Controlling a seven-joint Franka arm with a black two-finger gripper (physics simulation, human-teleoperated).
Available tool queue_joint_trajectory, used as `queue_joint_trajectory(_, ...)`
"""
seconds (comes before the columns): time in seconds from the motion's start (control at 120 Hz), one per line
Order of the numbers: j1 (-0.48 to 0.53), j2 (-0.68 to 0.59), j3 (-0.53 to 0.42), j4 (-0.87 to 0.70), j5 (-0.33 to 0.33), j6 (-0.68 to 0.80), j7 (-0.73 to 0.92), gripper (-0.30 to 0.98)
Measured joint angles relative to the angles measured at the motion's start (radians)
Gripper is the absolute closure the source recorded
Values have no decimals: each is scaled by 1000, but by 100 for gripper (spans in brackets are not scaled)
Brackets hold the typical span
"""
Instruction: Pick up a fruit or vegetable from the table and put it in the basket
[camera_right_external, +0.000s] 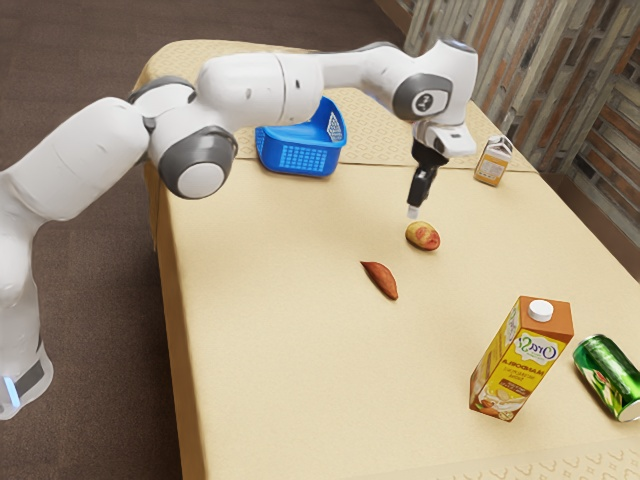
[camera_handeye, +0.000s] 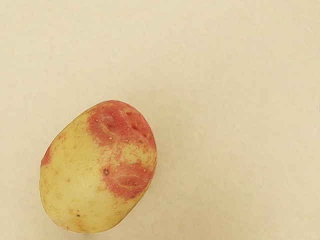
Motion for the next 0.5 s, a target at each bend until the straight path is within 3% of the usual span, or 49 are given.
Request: queue_joint_trajectory(0.5,34,147,-25,139,-19,109,256,0)
